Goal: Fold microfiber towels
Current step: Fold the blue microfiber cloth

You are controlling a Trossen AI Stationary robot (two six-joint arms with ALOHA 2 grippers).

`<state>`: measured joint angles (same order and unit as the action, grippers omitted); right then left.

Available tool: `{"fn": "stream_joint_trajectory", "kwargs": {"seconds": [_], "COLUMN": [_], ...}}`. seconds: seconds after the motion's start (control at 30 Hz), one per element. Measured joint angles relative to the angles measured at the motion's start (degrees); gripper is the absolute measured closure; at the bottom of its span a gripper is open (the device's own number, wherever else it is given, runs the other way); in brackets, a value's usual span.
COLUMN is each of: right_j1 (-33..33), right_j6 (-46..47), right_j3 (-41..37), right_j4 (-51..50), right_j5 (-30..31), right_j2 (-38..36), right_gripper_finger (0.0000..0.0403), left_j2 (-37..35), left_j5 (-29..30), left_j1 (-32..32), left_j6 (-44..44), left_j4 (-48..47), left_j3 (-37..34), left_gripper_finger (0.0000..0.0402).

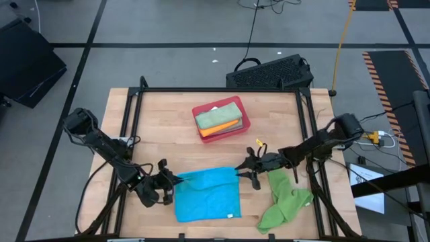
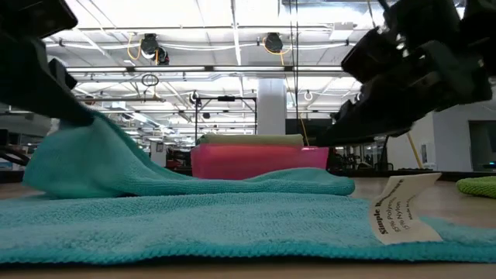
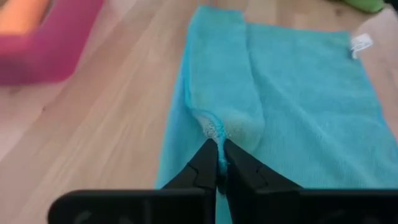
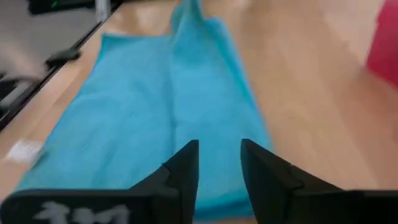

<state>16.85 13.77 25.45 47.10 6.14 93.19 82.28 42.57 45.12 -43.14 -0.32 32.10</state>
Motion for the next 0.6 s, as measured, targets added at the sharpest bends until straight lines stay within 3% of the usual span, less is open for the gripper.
{"fn": "stream_joint_trajectory", "kwargs": {"seconds": [0.23,0.37,0.6], "right_j1": [-0.63,-2.11,-1.54], "right_j6": [13.75,20.61,21.54], "right_j3": [0.00,0.00,0.00], "right_j4": [-5.62,-5.77,3.56], "right_j5": [7.54,7.13,1.14], "right_j2": [-3.90,-1.97,2.15], "right_gripper_finger": [0.0240,0.0214,0.0197], "left_j2": [0.02,0.02,0.04], "left_j5": [-2.85,-7.73,-16.36], "left_j1": [0.21,1.24,3.50], "left_j6": [7.73,16.27,26.28], "left_j4": [5.75,11.60,19.24], "left_j3": [0.00,0.00,0.02], "left_gripper_finger": [0.0393,0.0395,0.0393]}}
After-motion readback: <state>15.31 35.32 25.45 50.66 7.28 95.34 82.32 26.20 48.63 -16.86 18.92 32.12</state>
